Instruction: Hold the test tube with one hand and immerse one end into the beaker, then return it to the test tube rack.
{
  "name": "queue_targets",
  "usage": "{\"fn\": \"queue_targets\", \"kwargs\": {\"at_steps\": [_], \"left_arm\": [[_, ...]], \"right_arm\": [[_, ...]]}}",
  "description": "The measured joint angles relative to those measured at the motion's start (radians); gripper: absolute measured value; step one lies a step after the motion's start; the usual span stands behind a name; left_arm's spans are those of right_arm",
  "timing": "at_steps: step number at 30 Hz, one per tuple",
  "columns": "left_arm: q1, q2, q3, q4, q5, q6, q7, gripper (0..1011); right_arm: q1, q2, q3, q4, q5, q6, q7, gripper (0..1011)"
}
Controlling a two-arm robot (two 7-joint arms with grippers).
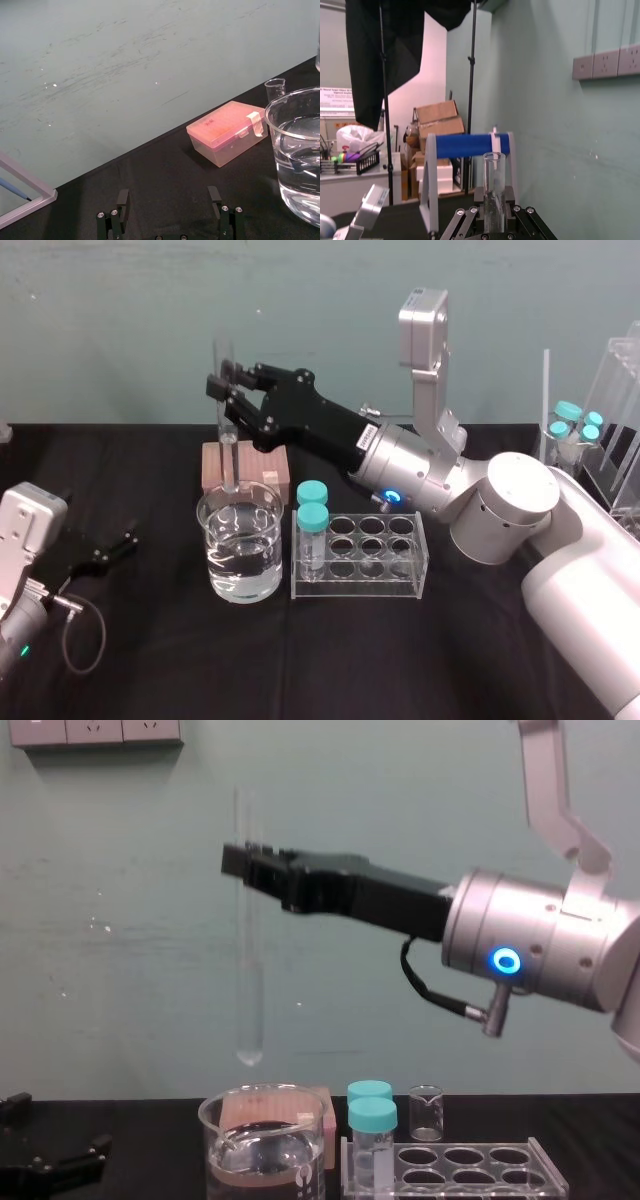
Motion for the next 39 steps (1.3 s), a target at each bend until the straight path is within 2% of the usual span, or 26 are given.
{"fn": "queue_targets", "kwargs": {"at_steps": [6, 12, 25, 39], "left_arm": [[0.0, 0.0, 0.0, 0.0, 0.0, 0.0, 0.0, 1000], [0.0, 0.0, 0.0, 0.0, 0.0, 0.0, 0.0, 1000], [0.0, 0.0, 0.0, 0.0, 0.0, 0.0, 0.0, 1000], [0.0, 0.0, 0.0, 0.0, 0.0, 0.0, 0.0, 1000]], "right_arm": [[-0.01, 0.019, -0.014, 0.015, 0.002, 0.015, -0.016, 224], [-0.012, 0.023, -0.024, 0.036, 0.004, 0.019, -0.017, 224], [0.018, -0.003, -0.043, 0.122, 0.002, 0.005, -0.006, 224], [0.02, -0.005, -0.052, 0.156, -0.009, 0.02, 0.0, 224]]}}
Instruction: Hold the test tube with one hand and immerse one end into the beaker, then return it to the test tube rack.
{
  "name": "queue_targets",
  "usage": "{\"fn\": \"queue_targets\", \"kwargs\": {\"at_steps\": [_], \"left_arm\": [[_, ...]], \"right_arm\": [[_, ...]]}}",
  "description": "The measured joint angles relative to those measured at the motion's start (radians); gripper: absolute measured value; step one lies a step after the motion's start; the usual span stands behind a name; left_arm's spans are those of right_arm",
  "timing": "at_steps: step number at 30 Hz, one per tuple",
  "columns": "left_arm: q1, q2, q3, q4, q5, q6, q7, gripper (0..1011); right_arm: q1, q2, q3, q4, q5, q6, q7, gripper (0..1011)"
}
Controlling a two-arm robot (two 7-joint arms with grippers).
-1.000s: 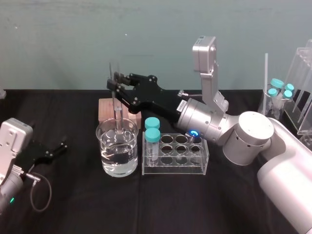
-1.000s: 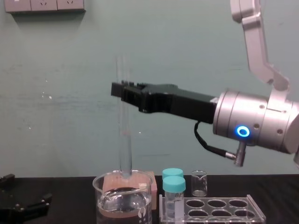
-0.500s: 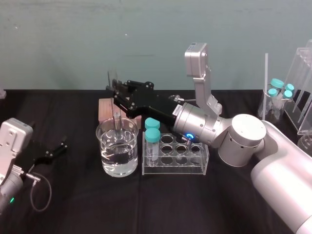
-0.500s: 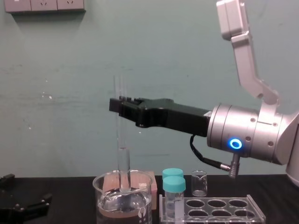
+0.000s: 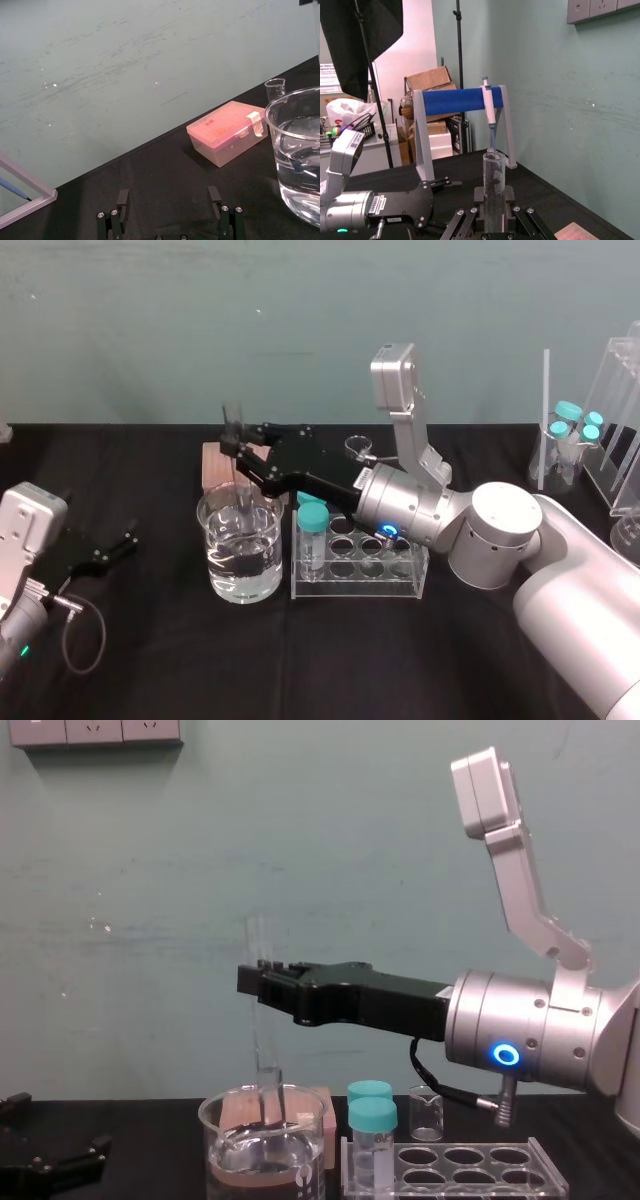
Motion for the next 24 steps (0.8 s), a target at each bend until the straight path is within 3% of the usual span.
{"fn": "queue_targets", "kwargs": {"at_steps": [24], "left_arm": [[0.0, 0.0, 0.0, 0.0, 0.0, 0.0, 0.0, 1000]], "right_arm": [[0.001, 0.007, -0.006, 0.019, -0.02, 0.015, 0.005, 224]]}}
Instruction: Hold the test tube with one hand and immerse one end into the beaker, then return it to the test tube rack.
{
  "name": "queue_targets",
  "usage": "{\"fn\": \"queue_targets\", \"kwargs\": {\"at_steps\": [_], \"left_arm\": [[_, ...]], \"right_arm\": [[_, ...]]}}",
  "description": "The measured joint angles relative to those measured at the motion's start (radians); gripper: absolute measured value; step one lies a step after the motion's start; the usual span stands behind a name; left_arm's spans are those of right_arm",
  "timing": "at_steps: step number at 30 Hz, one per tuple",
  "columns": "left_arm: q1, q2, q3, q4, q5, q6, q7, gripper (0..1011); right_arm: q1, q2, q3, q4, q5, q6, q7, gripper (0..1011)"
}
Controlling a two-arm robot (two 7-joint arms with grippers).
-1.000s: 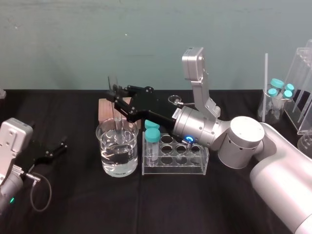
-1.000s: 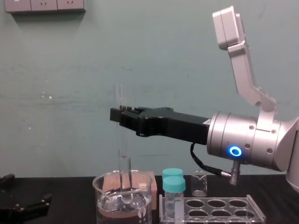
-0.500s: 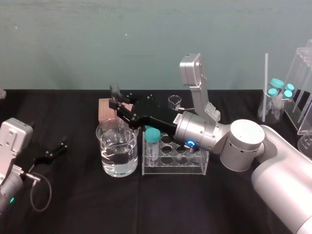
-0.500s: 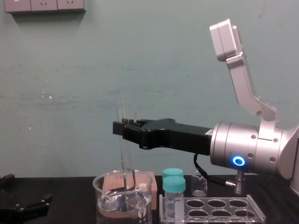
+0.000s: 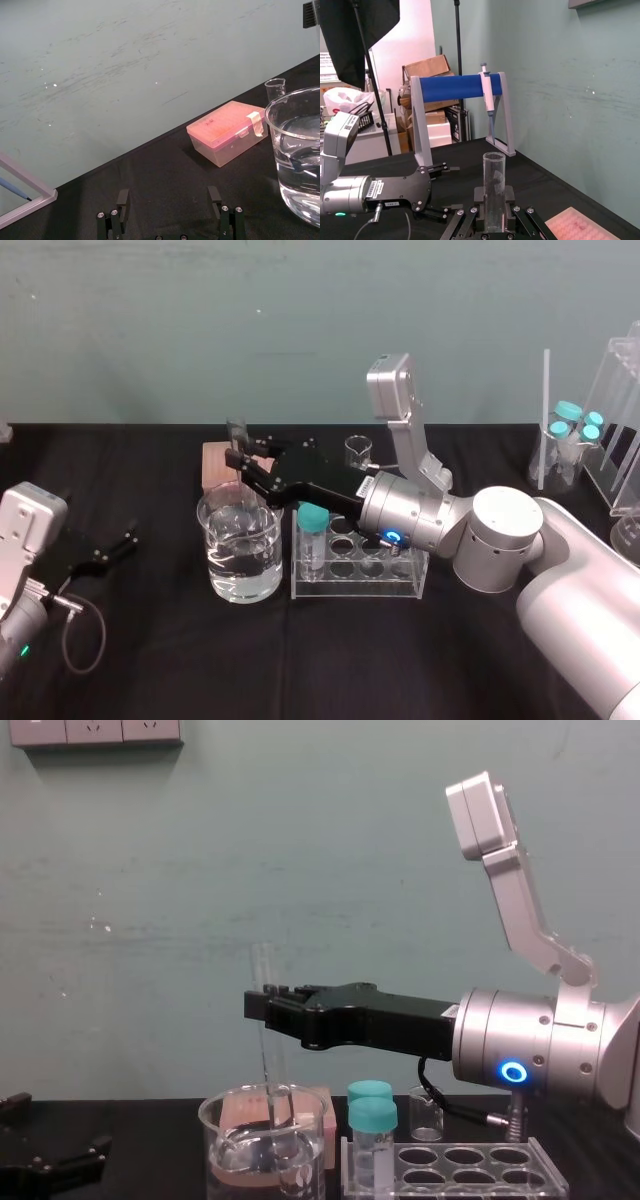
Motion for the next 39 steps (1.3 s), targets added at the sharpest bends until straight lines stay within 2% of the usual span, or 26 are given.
{"fn": "queue_targets", "kwargs": {"at_steps": [39], "left_arm": [[0.0, 0.0, 0.0, 0.0, 0.0, 0.0, 0.0, 1000]], "right_arm": [[-0.014, -0.003, 0.01, -0.014, -0.001, -0.016, -0.001, 224]]}}
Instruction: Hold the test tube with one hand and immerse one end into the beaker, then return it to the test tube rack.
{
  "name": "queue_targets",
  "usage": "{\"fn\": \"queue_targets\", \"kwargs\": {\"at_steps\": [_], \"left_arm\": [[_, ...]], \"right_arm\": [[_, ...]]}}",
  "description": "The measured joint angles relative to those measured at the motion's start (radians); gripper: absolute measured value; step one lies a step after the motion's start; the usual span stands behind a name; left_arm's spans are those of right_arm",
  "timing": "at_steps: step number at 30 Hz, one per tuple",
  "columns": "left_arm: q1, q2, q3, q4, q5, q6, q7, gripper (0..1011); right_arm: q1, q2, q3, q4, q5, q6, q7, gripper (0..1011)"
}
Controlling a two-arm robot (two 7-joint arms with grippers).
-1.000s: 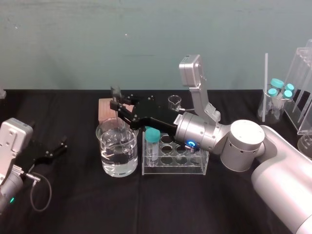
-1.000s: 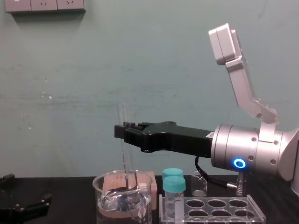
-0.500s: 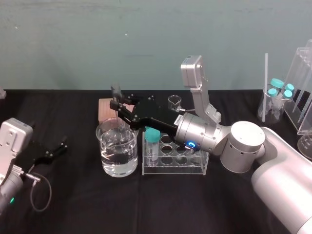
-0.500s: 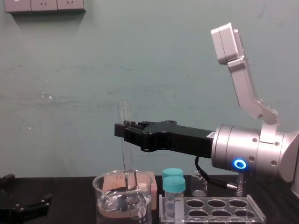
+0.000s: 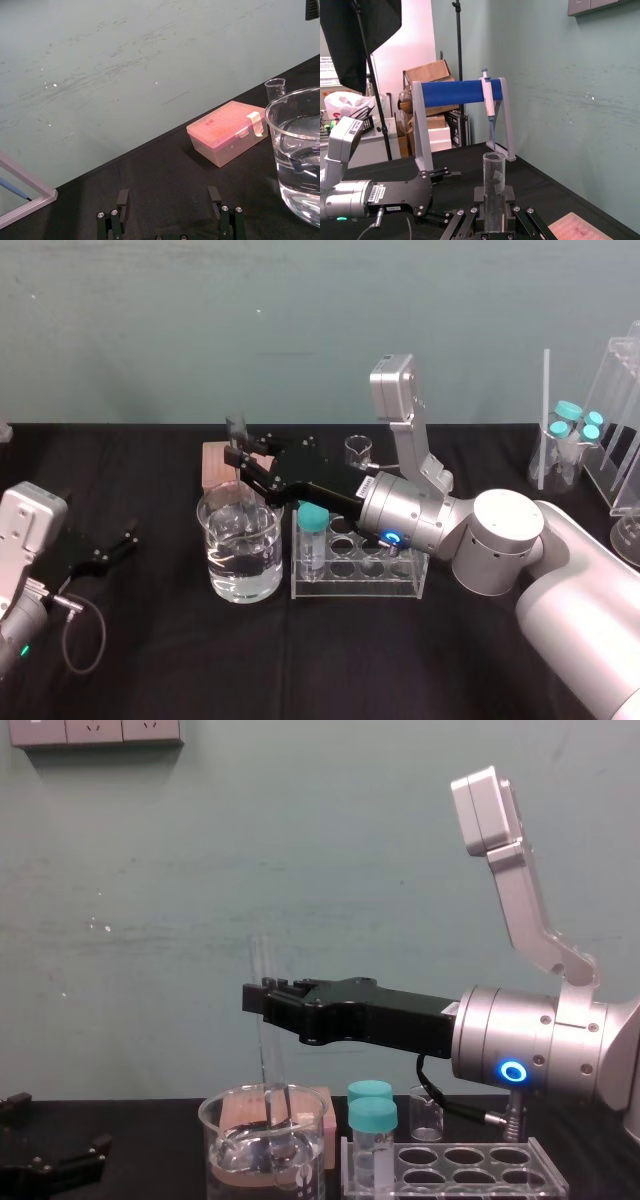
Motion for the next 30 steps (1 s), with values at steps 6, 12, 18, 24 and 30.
{"fn": "queue_targets", "kwargs": {"at_steps": [6, 12, 18, 24, 30], "left_arm": [[0.0, 0.0, 0.0, 0.0, 0.0, 0.0, 0.0, 1000], [0.0, 0.0, 0.0, 0.0, 0.0, 0.0, 0.0, 1000], [0.0, 0.0, 0.0, 0.0, 0.0, 0.0, 0.0, 1000], [0.0, 0.0, 0.0, 0.0, 0.0, 0.0, 0.0, 1000], [0.0, 0.0, 0.0, 0.0, 0.0, 0.0, 0.0, 1000]], "right_arm": [[-0.002, 0.002, 0.001, -0.004, 0.0, 0.001, -0.001, 224], [-0.002, 0.004, 0.001, -0.007, 0.001, 0.003, -0.001, 224], [-0.004, 0.005, 0.002, -0.011, 0.002, 0.004, -0.002, 224], [-0.006, 0.006, 0.002, -0.013, 0.003, 0.005, -0.004, 224], [-0.005, 0.006, 0.001, -0.013, 0.003, 0.006, -0.004, 224]]}}
